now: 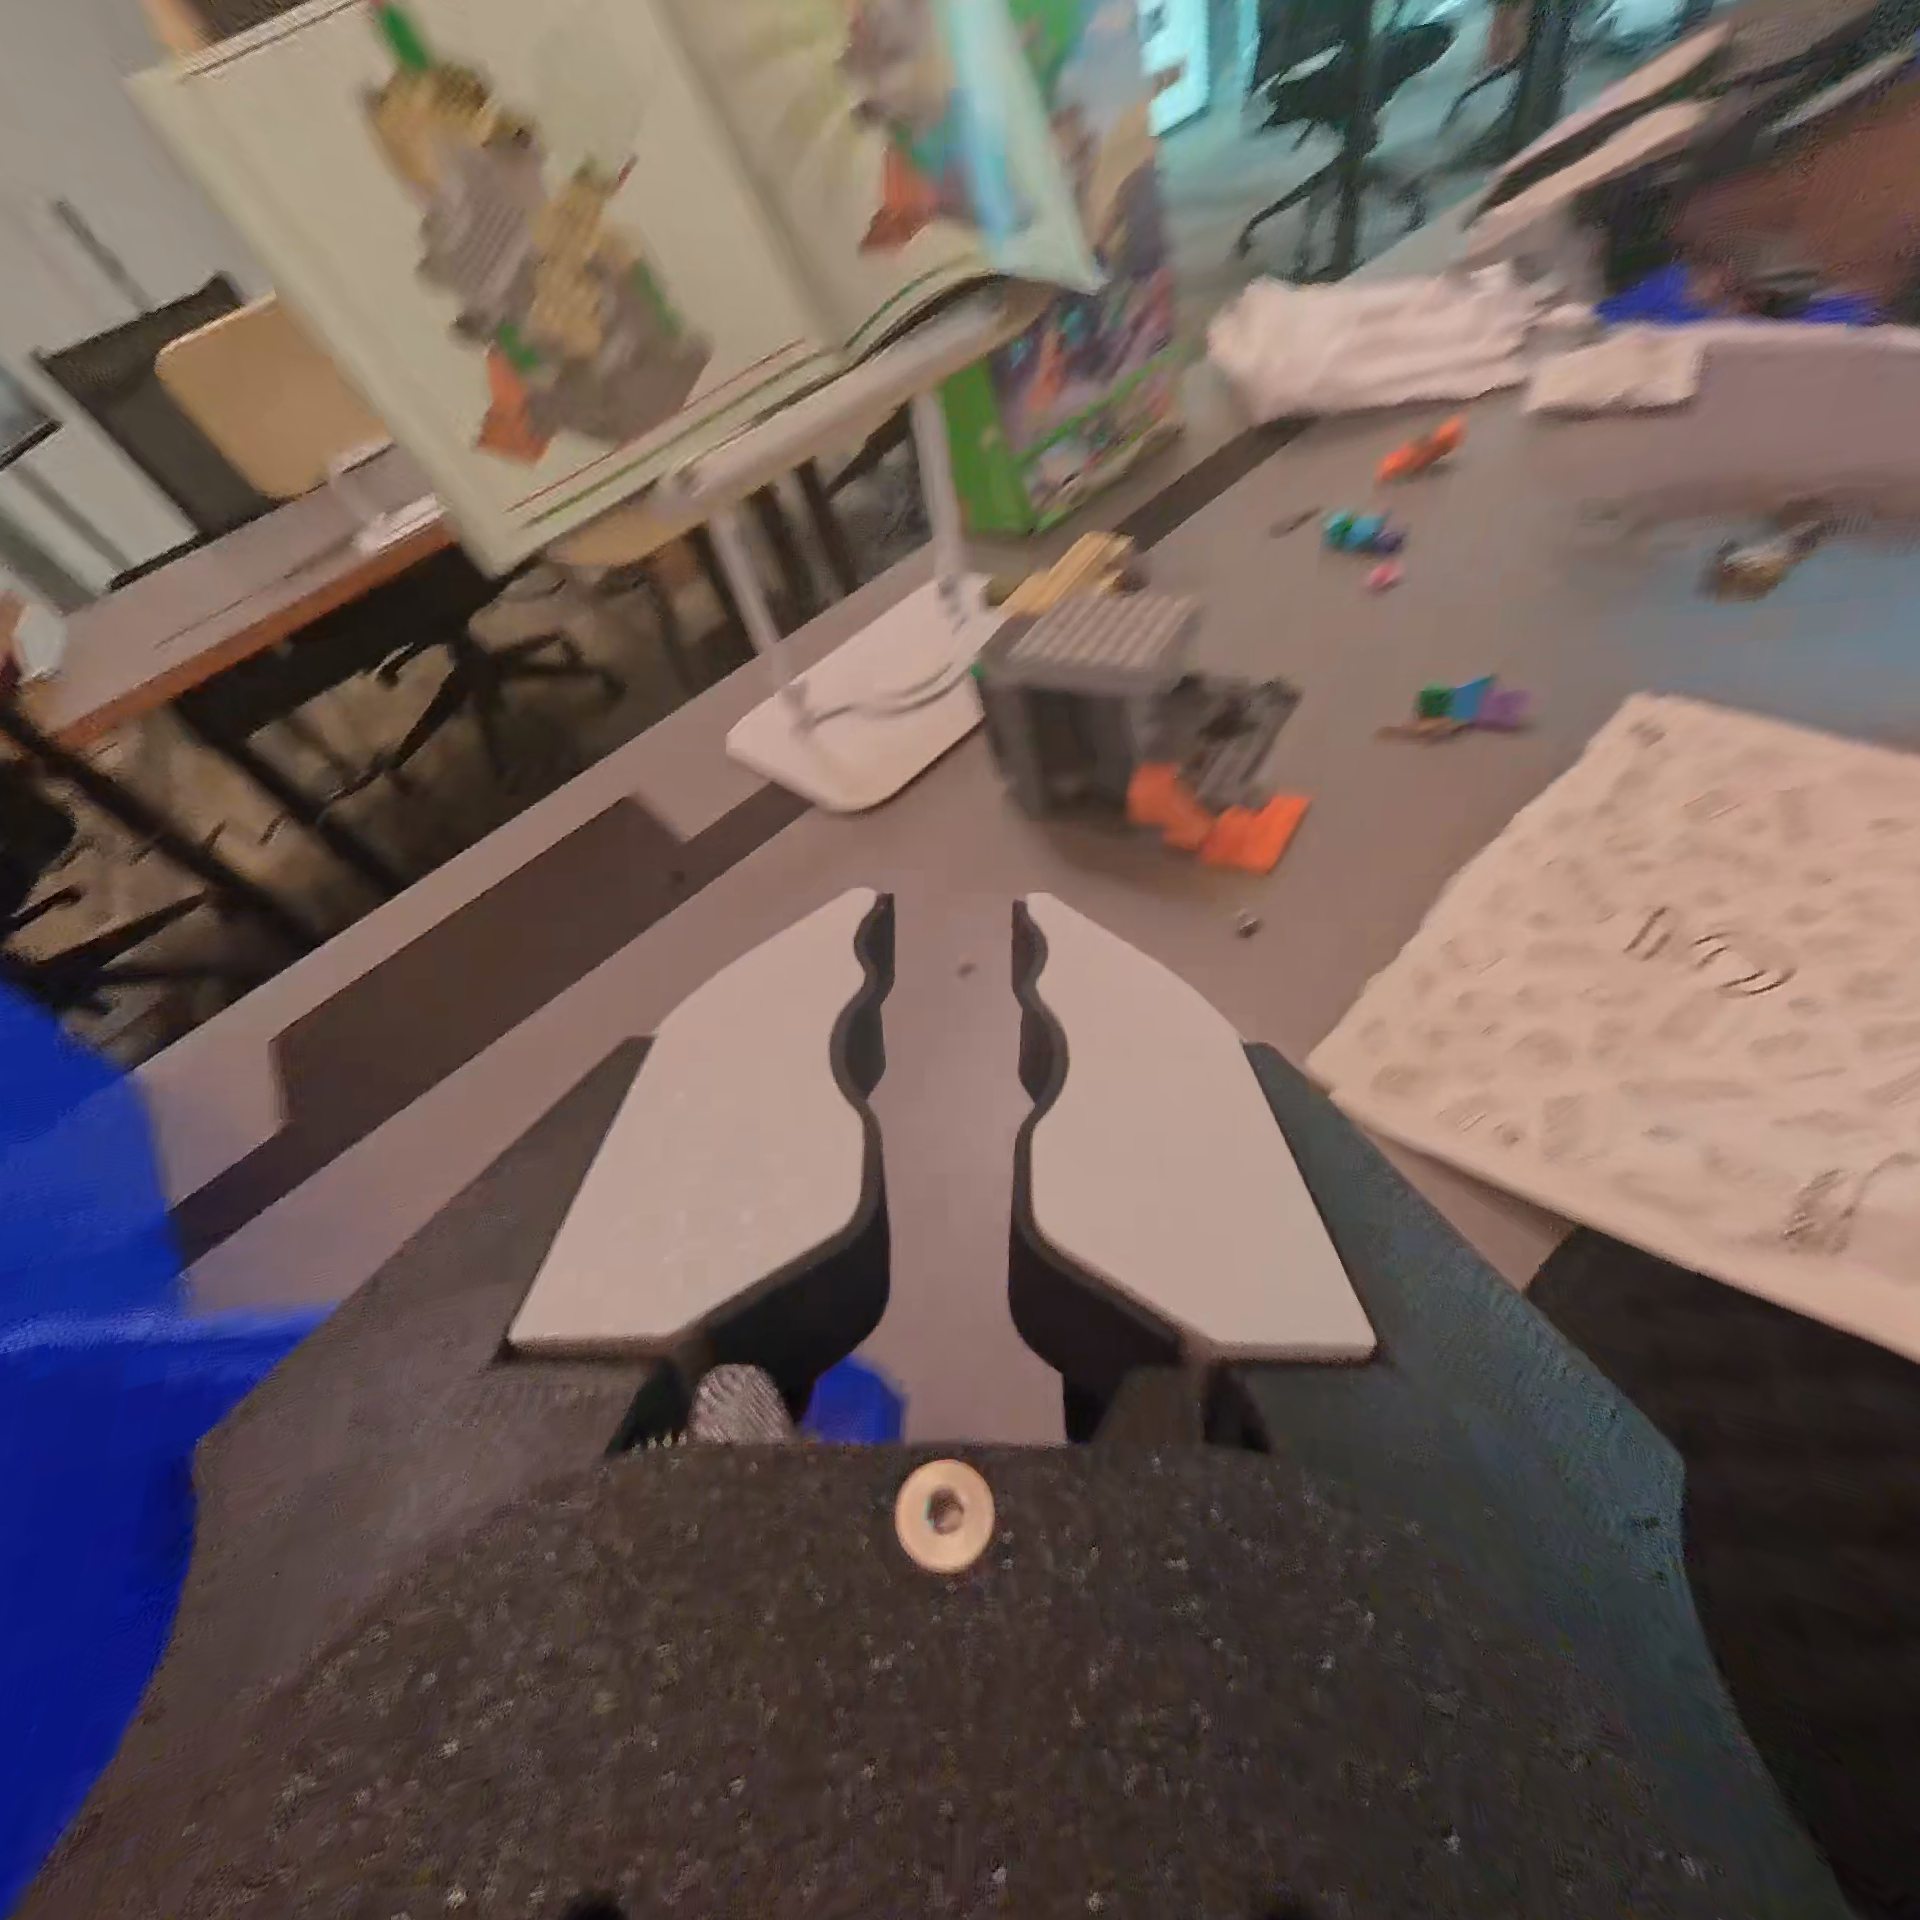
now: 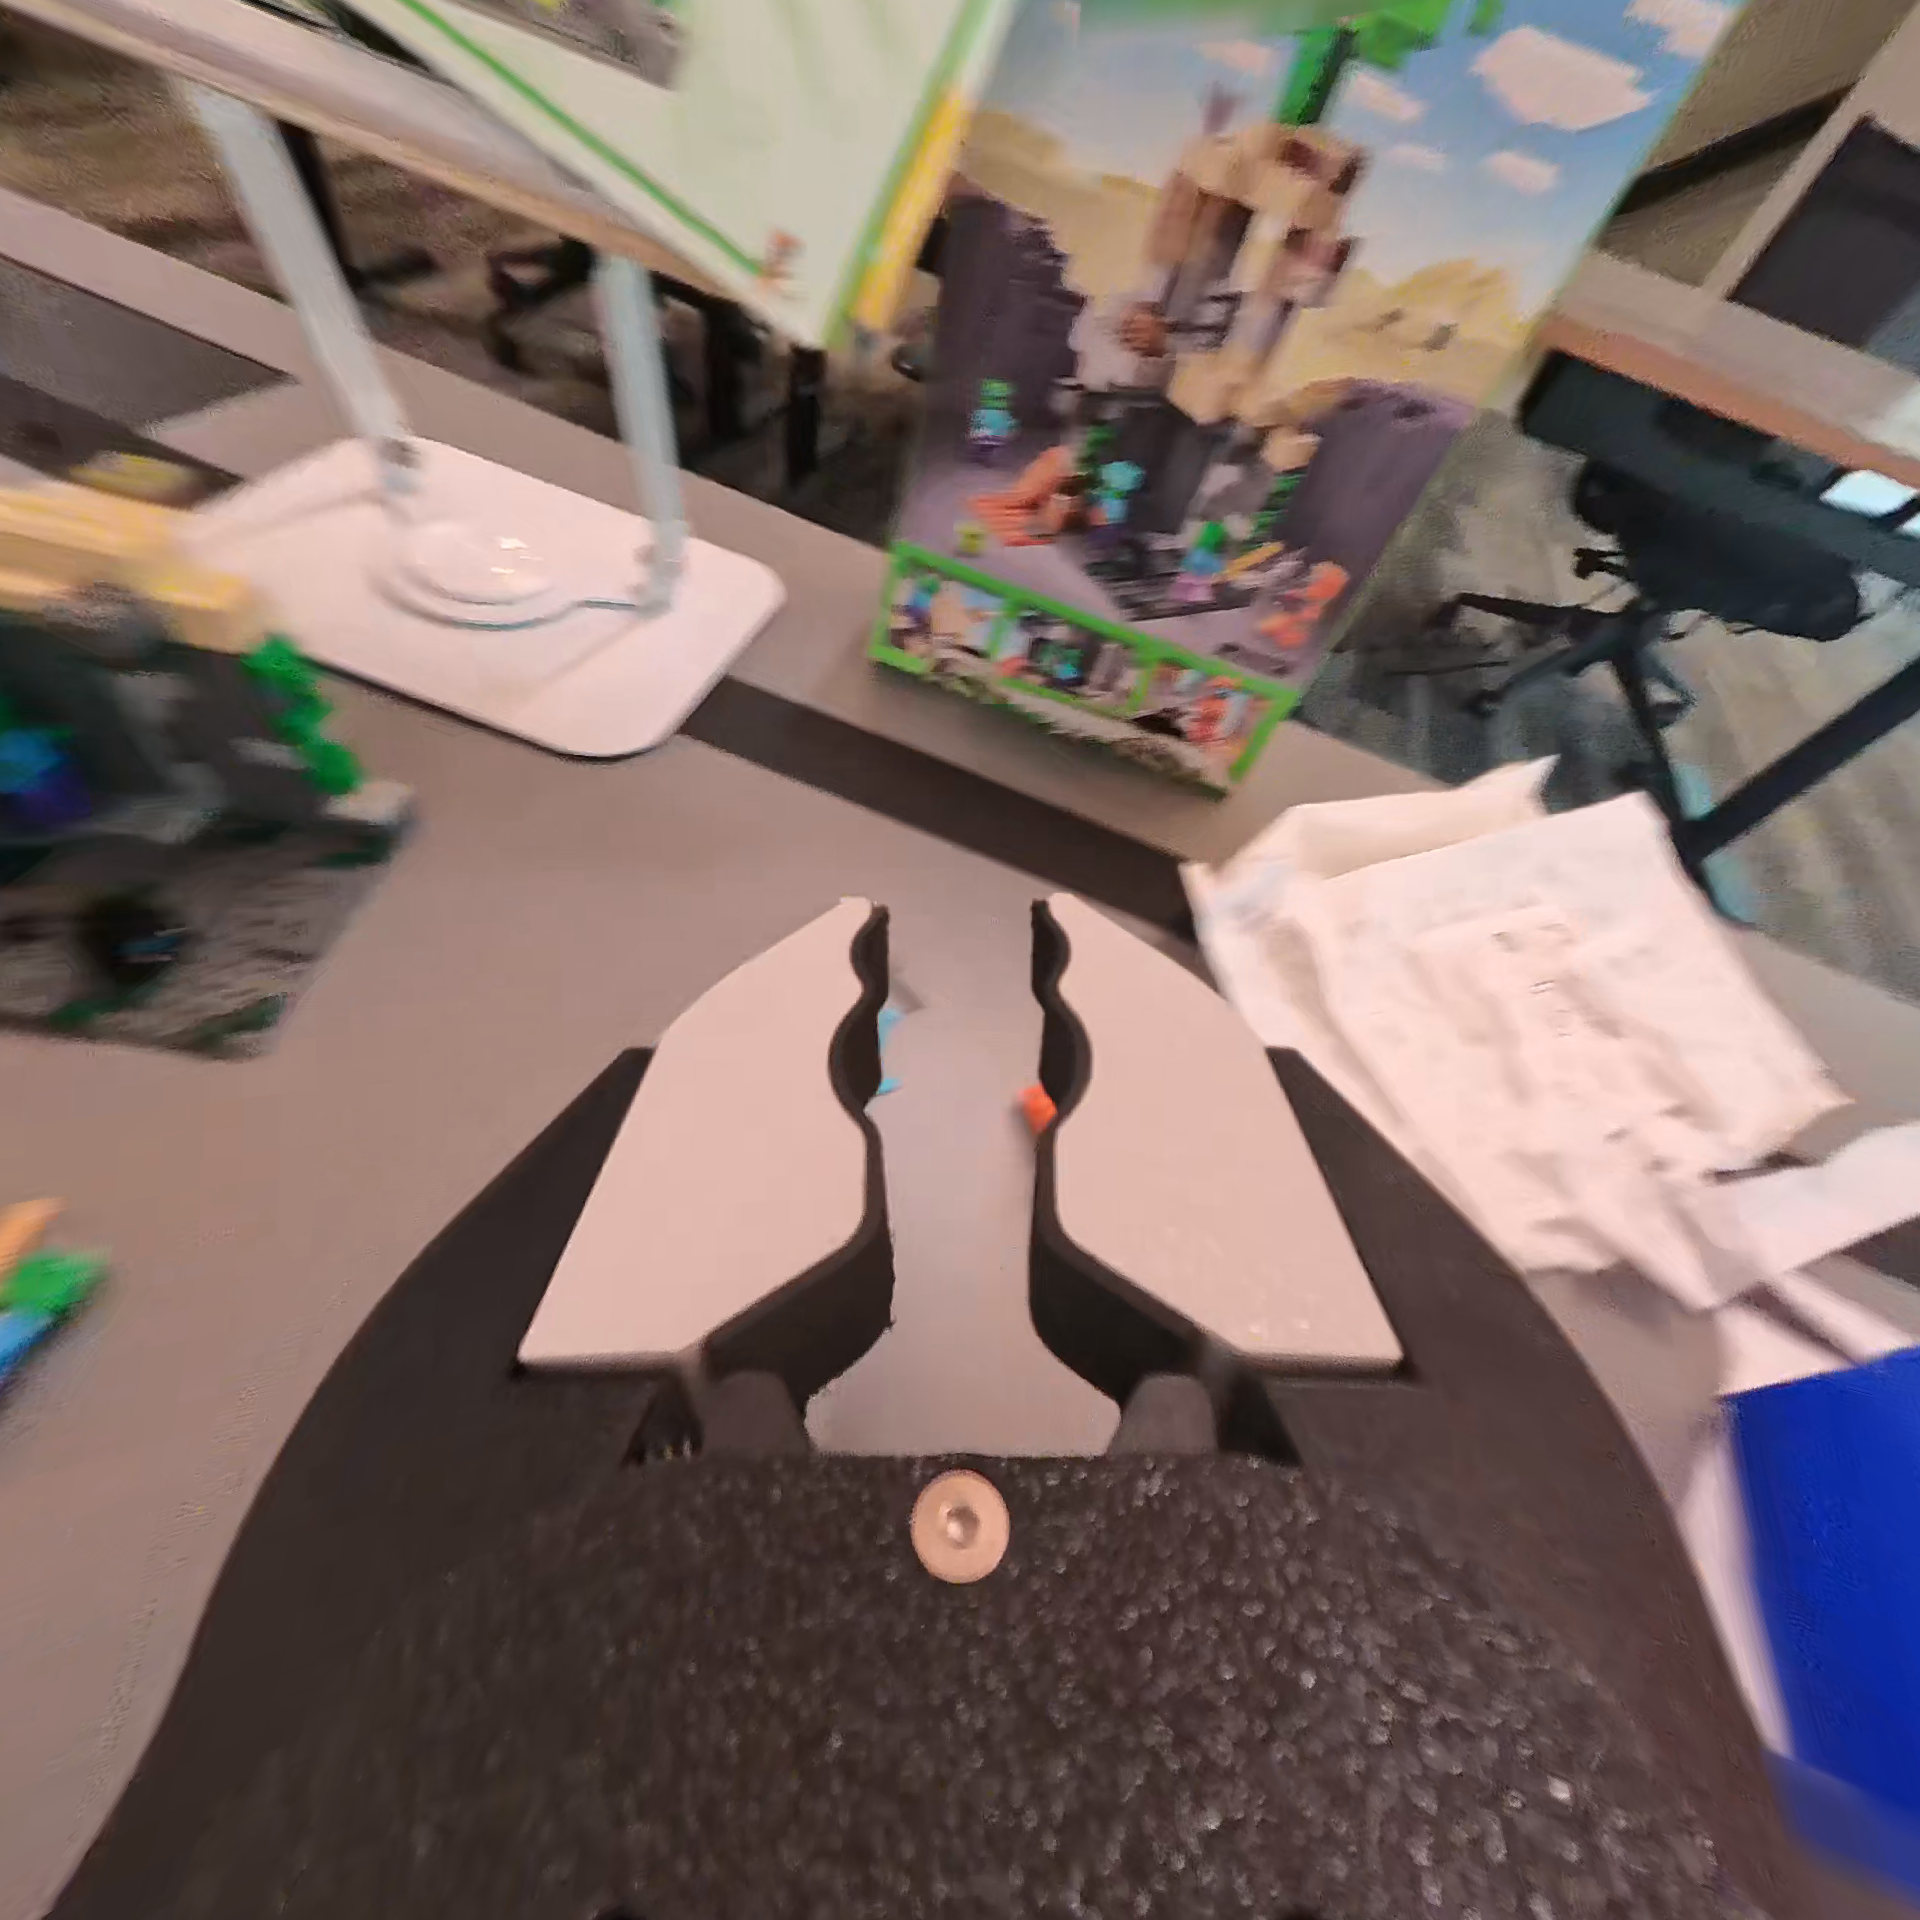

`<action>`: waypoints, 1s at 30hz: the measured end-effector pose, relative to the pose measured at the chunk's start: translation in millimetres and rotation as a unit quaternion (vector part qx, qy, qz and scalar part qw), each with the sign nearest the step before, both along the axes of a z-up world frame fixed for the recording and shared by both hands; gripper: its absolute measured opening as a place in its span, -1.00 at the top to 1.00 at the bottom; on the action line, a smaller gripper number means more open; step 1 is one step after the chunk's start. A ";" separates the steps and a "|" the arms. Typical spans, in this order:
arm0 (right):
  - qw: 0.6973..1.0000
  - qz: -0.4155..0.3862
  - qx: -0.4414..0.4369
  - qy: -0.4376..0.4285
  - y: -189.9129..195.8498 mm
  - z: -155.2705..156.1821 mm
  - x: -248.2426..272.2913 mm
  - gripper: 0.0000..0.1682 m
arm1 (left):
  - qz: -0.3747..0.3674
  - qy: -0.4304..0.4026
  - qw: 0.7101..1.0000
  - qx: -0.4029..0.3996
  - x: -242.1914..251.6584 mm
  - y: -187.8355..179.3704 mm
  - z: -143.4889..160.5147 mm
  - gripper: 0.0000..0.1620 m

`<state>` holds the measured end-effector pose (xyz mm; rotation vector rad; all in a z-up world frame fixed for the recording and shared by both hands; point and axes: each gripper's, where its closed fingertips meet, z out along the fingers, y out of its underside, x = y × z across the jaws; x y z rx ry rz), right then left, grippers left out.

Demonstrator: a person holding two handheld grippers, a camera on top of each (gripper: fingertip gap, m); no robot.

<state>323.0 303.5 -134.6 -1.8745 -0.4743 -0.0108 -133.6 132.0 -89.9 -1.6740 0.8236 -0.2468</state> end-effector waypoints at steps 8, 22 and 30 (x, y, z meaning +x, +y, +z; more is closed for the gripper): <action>0.979 -0.056 -0.120 -0.153 99.0 -69.0 64.2 0.52 | -0.071 0.005 0.997 -0.009 70.6 12.2 -57.3 0.76; 0.950 -0.156 -0.152 -0.223 113.0 -82.6 125.4 1.00 | -0.077 0.043 0.995 -0.042 69.7 16.8 -104.7 0.78; 0.962 -0.125 -0.163 -0.181 107.3 -89.7 109.3 0.78 | -0.078 0.046 0.995 -0.046 70.5 16.8 -108.0 0.78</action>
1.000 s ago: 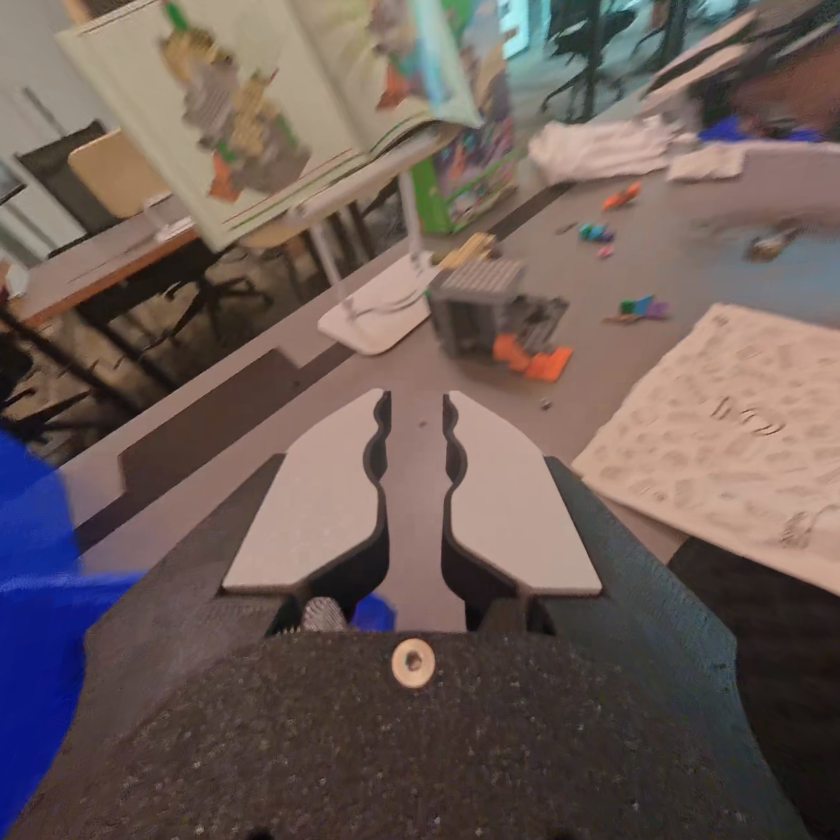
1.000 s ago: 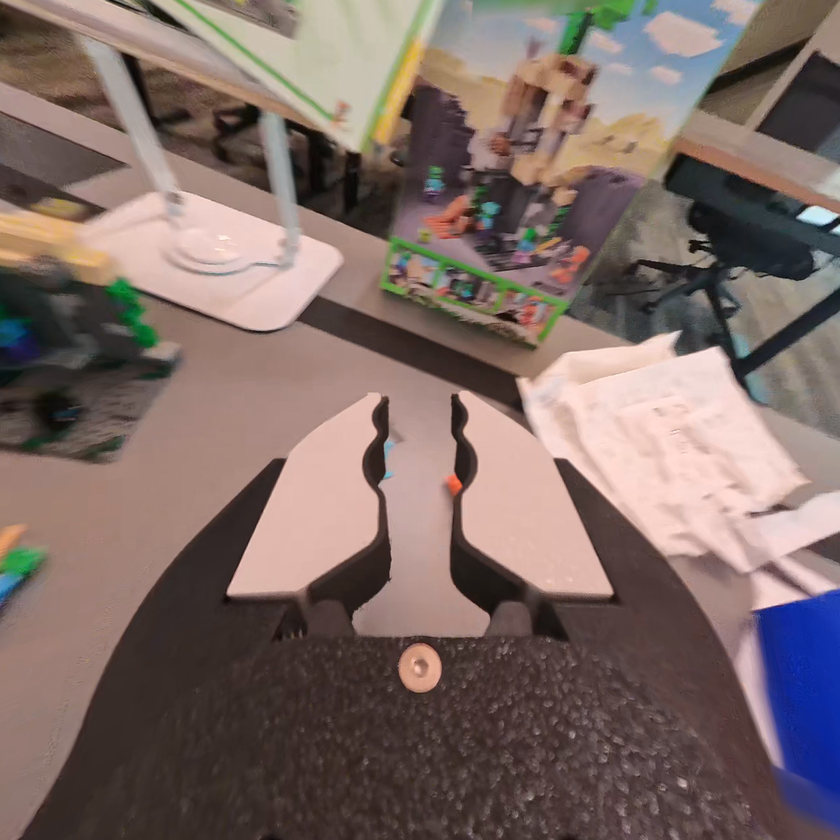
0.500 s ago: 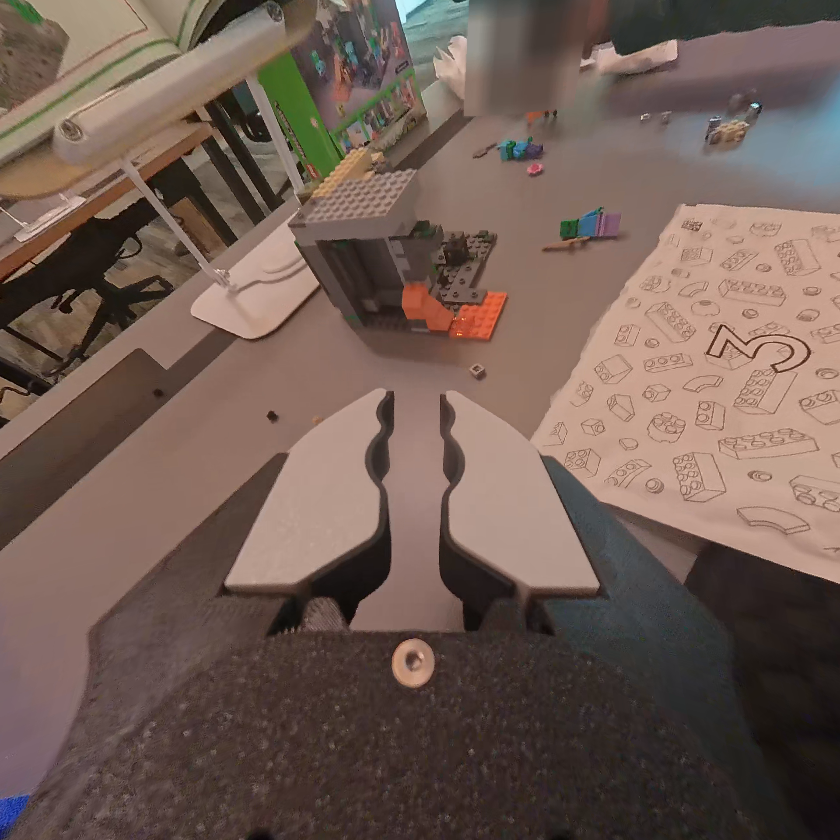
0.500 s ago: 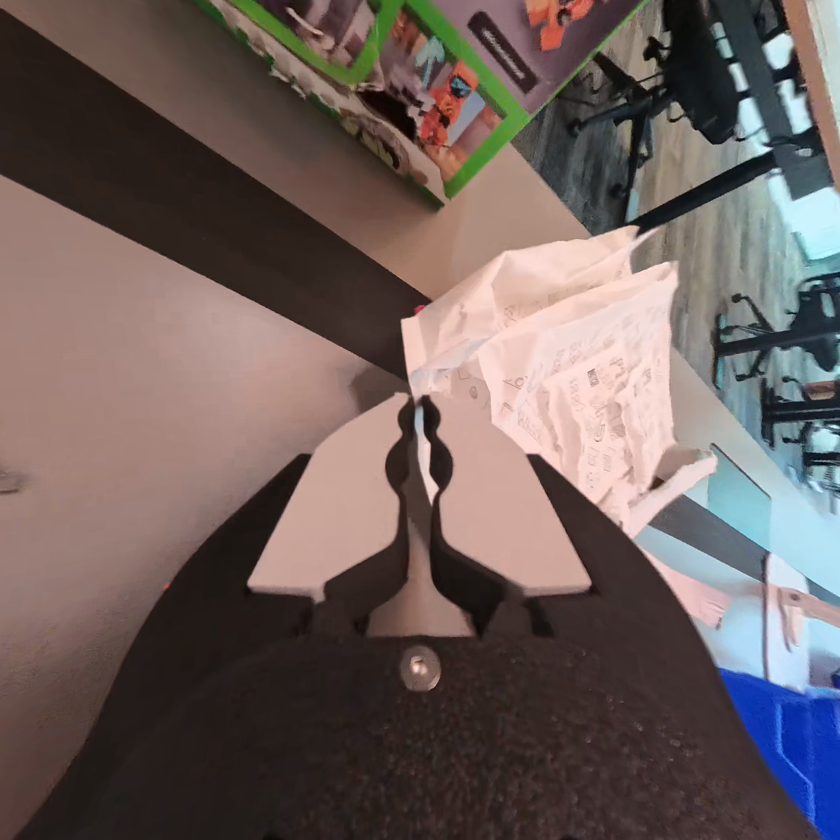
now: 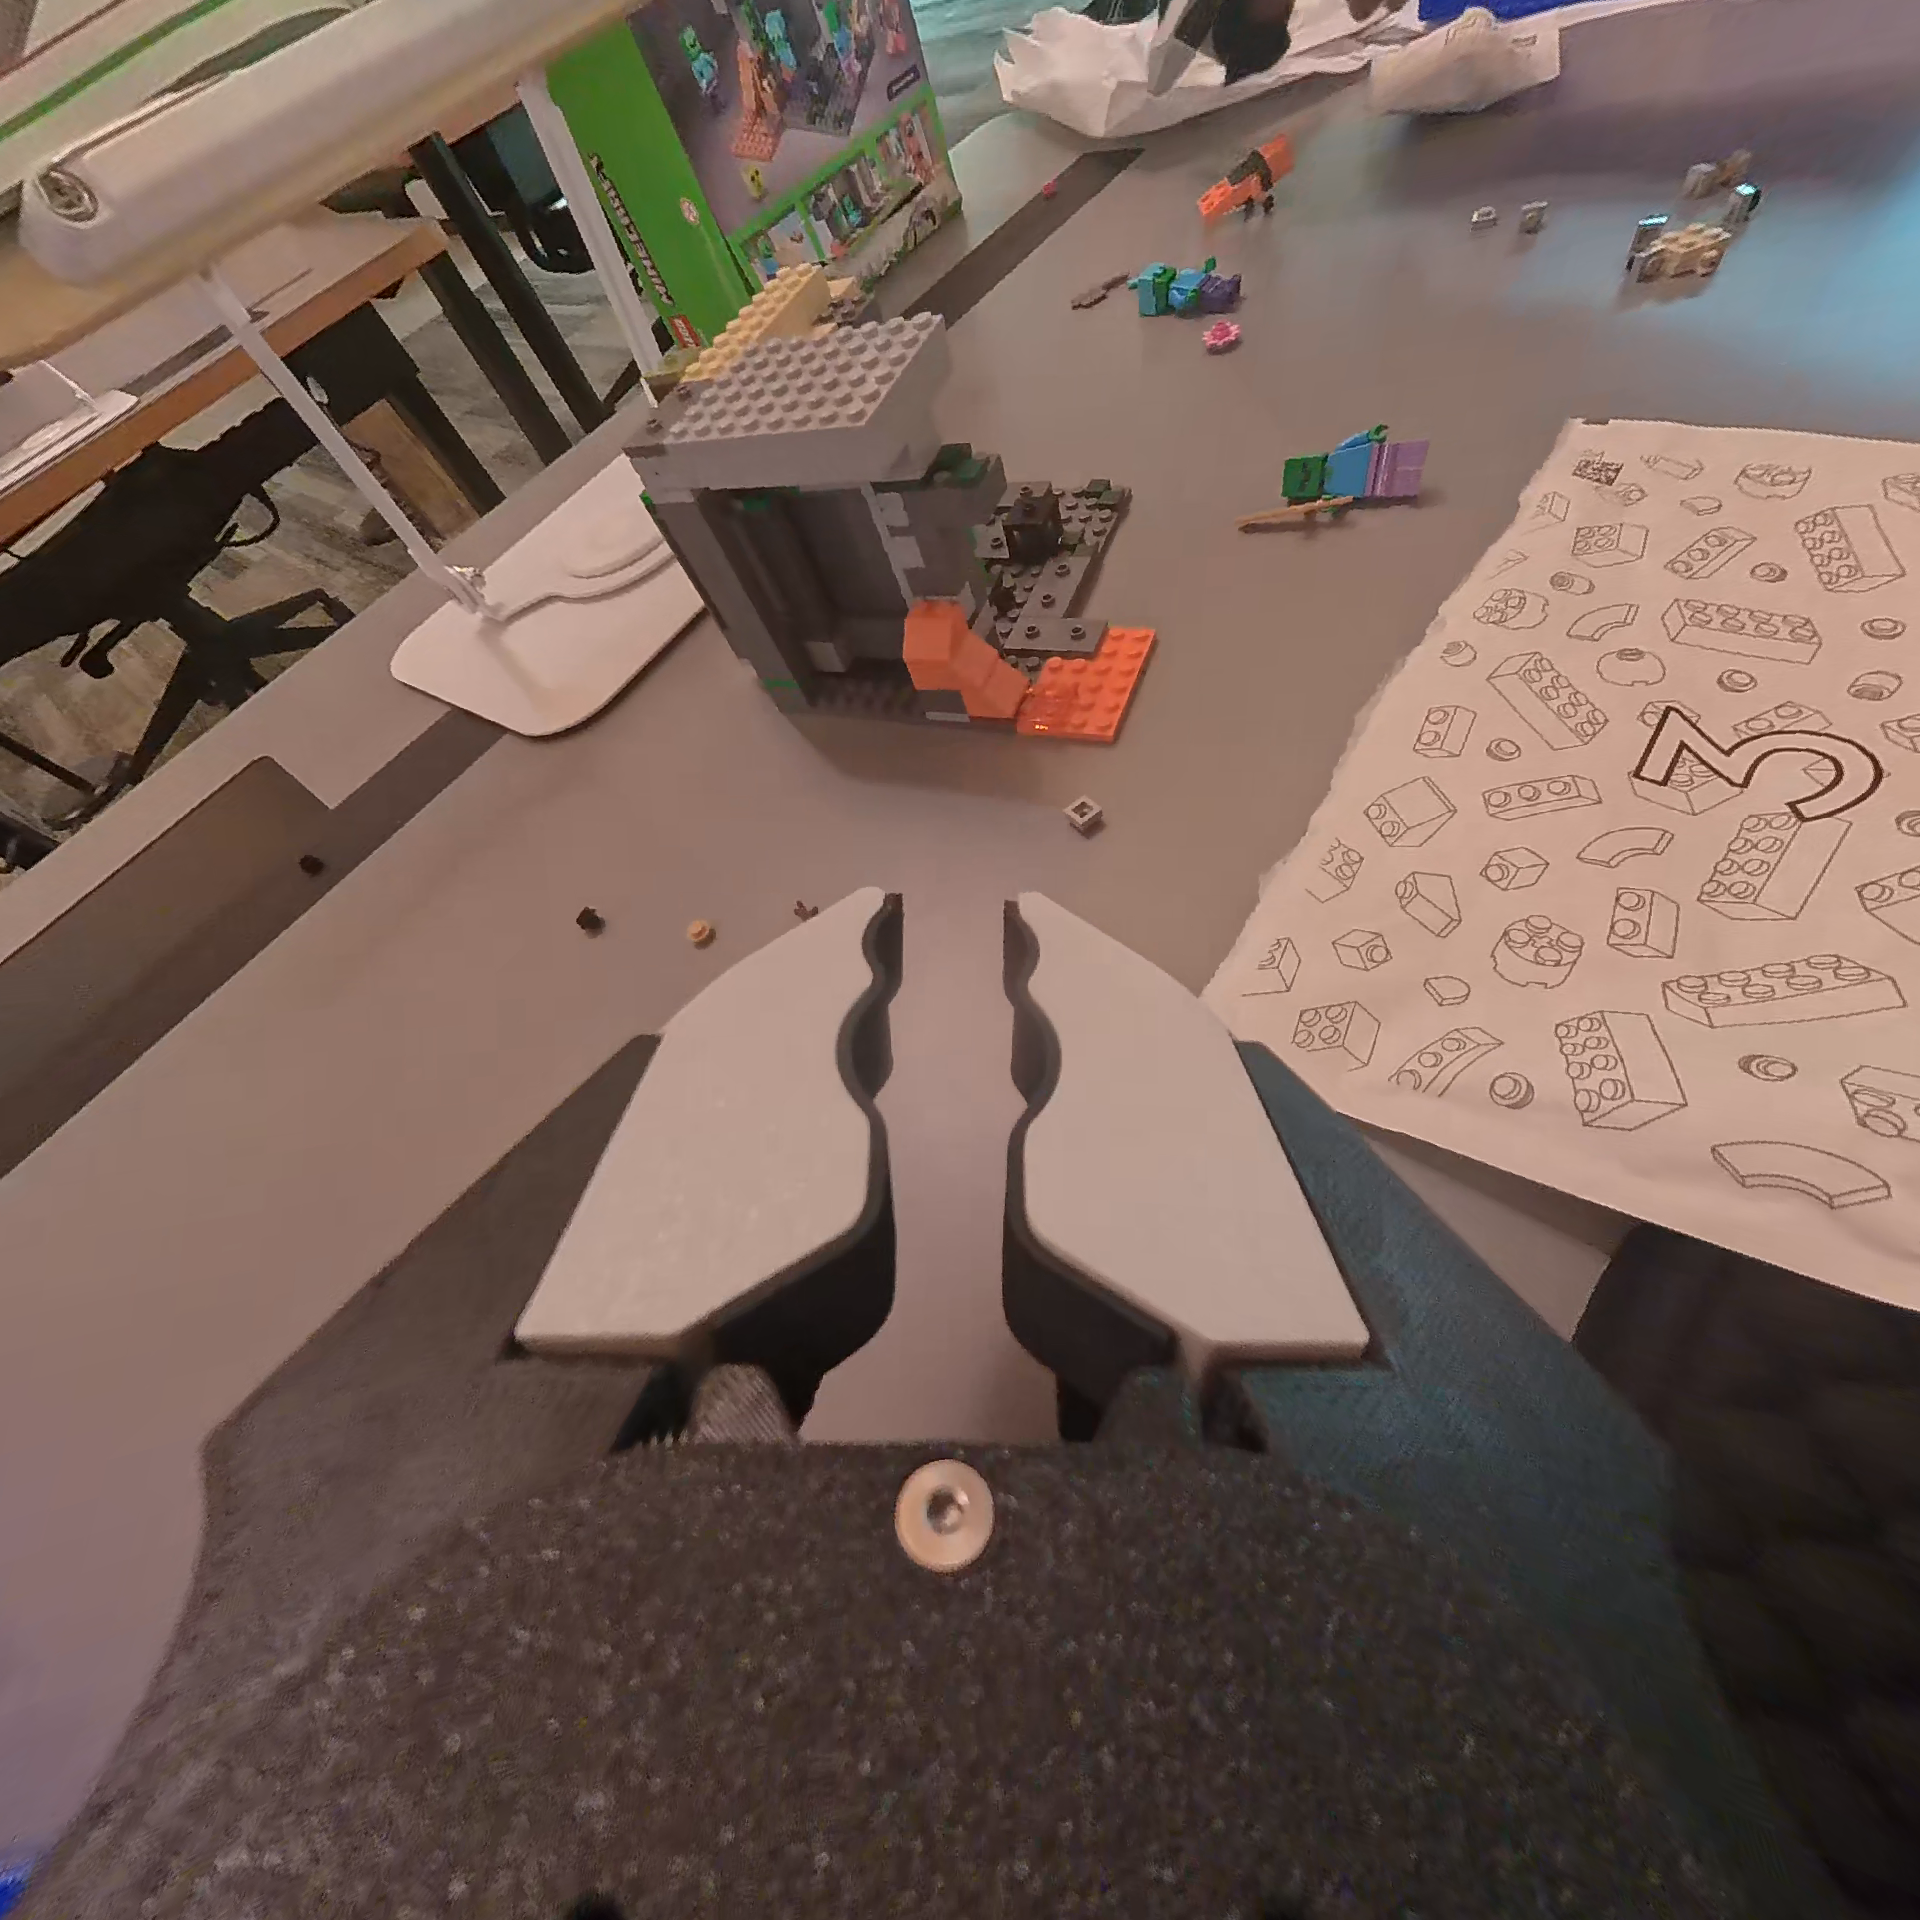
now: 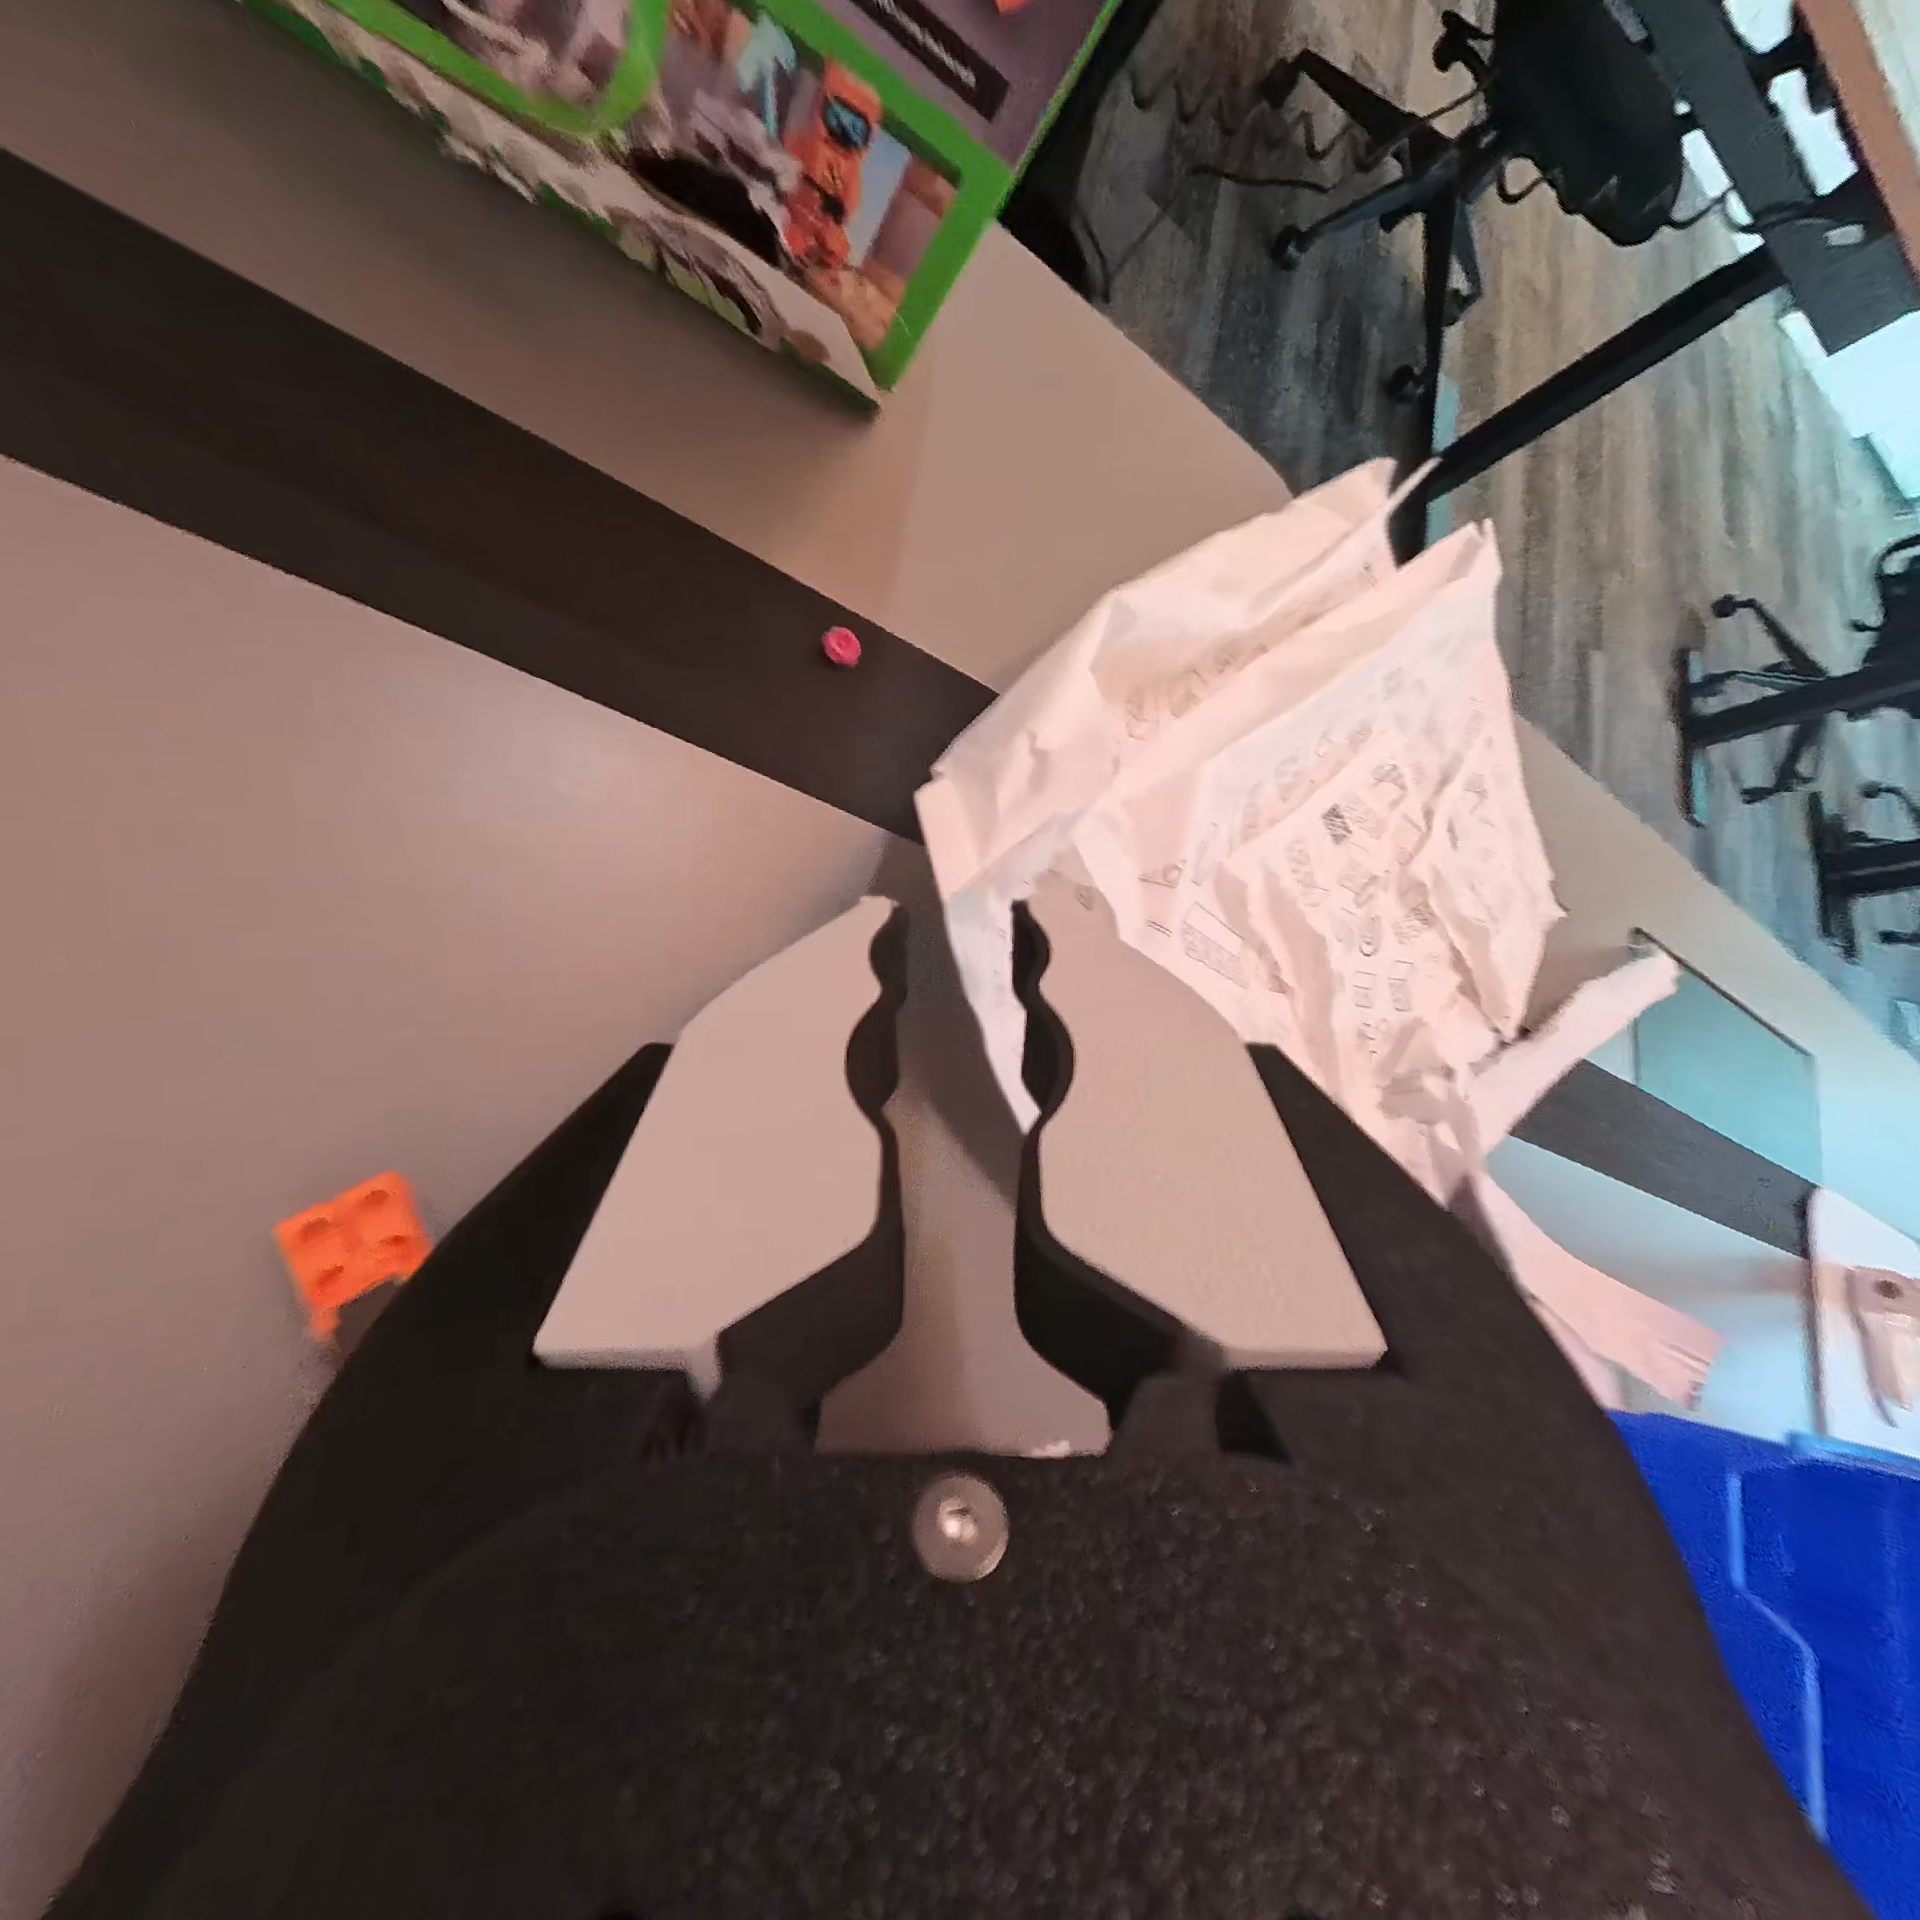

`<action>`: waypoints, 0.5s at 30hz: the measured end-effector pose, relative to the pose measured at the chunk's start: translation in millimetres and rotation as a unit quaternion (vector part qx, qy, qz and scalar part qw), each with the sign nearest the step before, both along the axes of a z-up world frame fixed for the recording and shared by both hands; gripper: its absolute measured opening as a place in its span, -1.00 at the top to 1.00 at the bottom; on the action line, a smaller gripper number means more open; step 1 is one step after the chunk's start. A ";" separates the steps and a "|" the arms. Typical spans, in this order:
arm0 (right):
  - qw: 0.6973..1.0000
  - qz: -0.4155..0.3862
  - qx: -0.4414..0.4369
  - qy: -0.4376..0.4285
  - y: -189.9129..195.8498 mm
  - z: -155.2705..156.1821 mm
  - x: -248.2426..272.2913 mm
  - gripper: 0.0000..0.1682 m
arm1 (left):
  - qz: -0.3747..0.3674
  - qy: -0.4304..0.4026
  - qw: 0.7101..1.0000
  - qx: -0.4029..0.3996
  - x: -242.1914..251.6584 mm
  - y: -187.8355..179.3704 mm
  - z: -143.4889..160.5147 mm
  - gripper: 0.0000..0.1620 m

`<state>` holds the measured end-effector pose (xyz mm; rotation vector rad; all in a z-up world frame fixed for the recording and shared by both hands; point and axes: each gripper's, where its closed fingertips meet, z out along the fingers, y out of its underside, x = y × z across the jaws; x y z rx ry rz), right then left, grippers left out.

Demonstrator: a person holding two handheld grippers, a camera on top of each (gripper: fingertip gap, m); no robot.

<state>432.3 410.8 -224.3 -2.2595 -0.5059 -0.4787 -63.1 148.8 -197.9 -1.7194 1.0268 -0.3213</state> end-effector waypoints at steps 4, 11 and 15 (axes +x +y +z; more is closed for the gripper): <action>0.995 0.020 0.007 0.101 2.0 18.2 -32.4 0.71 | 0.003 -0.002 1.000 -0.003 -1.4 1.4 -1.8 0.78; 0.976 -0.012 -0.062 0.206 39.8 6.6 -43.4 0.71 | 0.024 -0.007 1.000 -0.008 -4.9 7.6 -6.6 0.80; 0.970 -0.034 -0.104 0.216 62.7 -9.8 -34.4 0.71 | 0.036 -0.007 0.999 -0.010 -8.8 11.0 -9.8 0.81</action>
